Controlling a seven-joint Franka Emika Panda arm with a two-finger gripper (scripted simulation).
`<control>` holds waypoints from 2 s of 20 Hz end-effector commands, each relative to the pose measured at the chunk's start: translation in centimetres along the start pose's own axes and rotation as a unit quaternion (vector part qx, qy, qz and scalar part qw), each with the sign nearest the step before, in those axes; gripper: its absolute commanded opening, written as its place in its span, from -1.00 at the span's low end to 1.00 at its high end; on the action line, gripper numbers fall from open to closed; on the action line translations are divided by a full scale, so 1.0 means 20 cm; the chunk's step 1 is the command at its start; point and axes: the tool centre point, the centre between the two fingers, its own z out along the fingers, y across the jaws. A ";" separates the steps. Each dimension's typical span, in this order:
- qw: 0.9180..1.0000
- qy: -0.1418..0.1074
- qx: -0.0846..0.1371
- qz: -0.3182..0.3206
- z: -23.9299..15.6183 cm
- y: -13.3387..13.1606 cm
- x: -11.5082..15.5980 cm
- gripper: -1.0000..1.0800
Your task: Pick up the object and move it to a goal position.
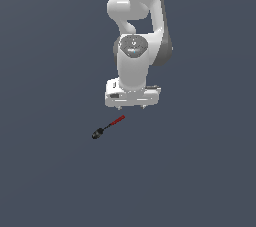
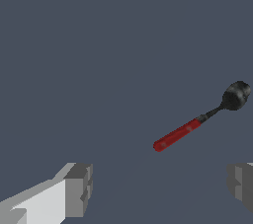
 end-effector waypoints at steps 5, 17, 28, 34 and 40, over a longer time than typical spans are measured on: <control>1.000 0.005 -0.005 -0.001 -0.02 0.02 0.00 0.92; 1.000 0.015 -0.015 0.002 -0.06 0.06 0.01 0.92; 0.994 0.017 -0.004 0.110 0.08 0.17 0.04 0.92; 0.976 0.019 0.004 0.217 0.21 0.29 0.05 0.92; 0.947 0.021 0.008 0.321 0.35 0.42 0.04 0.92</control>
